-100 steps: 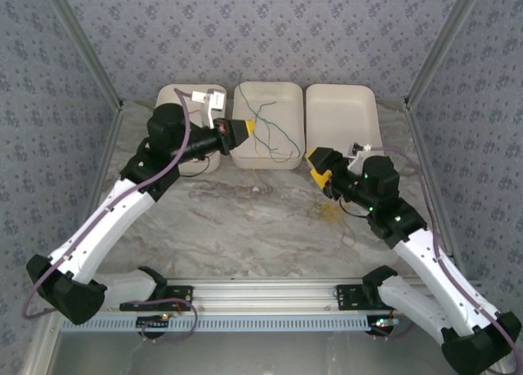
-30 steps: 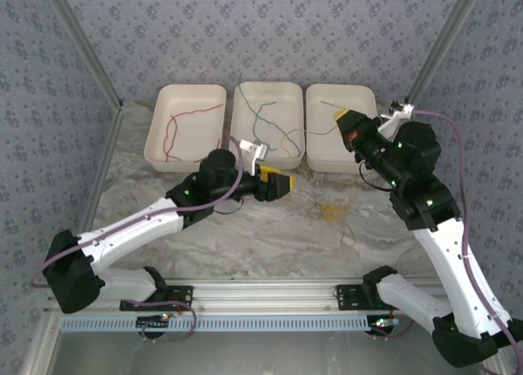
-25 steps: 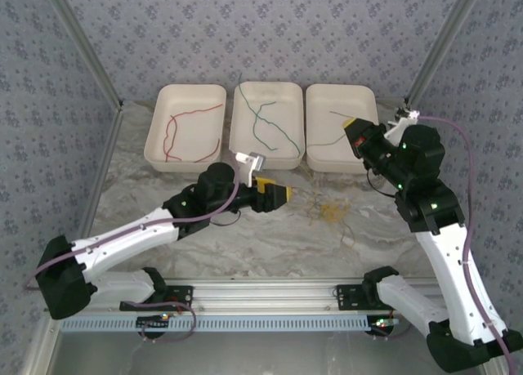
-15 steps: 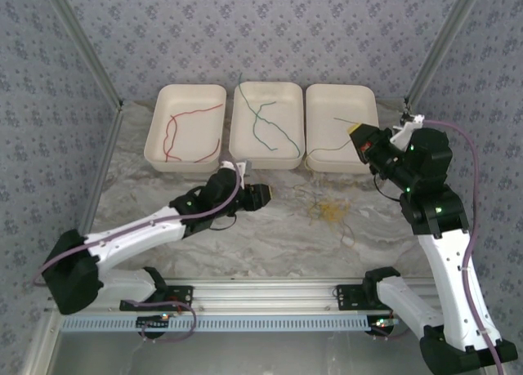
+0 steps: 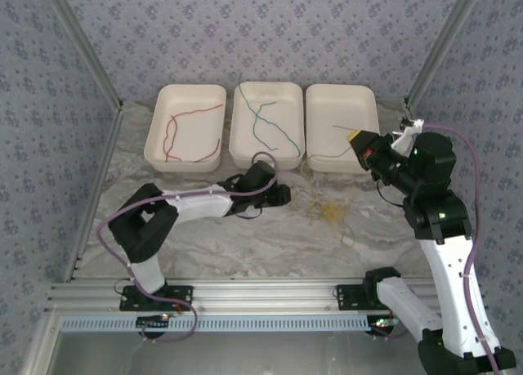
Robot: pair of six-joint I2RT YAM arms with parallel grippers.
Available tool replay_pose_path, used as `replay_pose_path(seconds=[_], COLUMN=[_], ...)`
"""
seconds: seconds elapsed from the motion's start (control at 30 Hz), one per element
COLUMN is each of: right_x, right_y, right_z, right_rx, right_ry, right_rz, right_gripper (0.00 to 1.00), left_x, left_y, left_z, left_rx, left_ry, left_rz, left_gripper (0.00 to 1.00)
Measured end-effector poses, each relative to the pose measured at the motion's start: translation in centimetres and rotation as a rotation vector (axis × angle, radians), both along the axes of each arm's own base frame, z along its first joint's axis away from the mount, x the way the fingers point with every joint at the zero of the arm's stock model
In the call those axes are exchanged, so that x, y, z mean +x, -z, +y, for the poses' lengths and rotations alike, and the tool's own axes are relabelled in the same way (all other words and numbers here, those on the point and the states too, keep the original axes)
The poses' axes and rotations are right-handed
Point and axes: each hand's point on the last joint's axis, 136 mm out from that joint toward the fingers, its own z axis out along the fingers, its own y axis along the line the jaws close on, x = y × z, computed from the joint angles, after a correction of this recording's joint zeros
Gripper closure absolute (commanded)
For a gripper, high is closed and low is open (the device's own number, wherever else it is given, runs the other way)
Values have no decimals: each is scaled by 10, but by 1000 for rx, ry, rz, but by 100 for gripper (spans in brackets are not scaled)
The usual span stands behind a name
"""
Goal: Untangle the cables
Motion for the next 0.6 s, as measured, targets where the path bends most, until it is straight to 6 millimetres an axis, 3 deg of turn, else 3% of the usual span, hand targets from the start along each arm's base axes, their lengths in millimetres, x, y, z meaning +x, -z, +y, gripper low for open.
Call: replay_pose_path(seconds=[0.1, 0.2, 0.43, 0.6], right_x=[-4, -6, -23, -37], right_y=[2, 3, 10, 29], right_z=[0, 0, -6, -10], right_rx=[2, 5, -35, -75], right_ry=[-8, -16, -24, -32], right_rz=[4, 8, 20, 36], right_gripper=[100, 100, 100, 100], left_x=[15, 25, 40, 32], left_y=[-17, -22, 6, 24], left_z=[-14, -17, -15, -20], left_rx=[-19, -13, 74, 162], left_ry=[22, 24, 4, -2], left_rz=[-52, -71, -1, 67], left_gripper=[51, 50, 55, 64])
